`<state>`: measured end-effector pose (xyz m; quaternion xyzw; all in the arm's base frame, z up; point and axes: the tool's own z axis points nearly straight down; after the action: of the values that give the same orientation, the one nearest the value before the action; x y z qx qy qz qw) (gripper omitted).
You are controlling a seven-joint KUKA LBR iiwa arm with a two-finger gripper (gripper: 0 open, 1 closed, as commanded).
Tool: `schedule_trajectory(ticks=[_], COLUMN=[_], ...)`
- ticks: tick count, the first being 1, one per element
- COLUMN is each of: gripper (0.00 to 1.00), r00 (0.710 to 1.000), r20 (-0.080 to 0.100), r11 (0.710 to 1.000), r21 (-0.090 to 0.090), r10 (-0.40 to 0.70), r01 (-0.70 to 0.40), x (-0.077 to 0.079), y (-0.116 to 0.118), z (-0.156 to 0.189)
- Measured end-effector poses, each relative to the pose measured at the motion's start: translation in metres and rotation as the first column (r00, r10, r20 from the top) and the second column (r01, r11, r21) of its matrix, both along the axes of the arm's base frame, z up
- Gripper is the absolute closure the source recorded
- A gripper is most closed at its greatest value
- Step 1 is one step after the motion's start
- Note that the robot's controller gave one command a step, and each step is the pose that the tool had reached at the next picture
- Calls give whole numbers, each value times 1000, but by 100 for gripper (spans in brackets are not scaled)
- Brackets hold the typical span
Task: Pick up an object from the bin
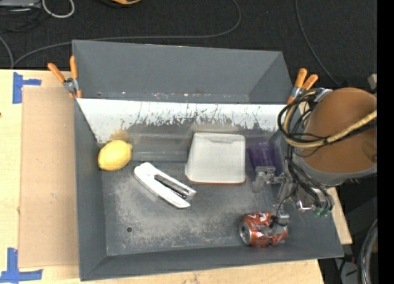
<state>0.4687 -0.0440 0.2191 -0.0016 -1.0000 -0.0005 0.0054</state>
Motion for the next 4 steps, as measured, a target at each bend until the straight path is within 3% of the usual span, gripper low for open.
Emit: schedule_trajectory(ticks=[1, 2, 3, 4], gripper=[0, 0, 0, 0], r00=[1000, 986, 988, 985], r20=[8, 20, 23, 29], r11=[1000, 986, 988, 986], r21=[-1, -3, -3, -4], r10=[4, 164, 154, 169], r01=[-4, -164, -154, -169], x=[2, 8, 8, 11], y=[0, -48, -52, -49], z=[4, -141, -69, -146])
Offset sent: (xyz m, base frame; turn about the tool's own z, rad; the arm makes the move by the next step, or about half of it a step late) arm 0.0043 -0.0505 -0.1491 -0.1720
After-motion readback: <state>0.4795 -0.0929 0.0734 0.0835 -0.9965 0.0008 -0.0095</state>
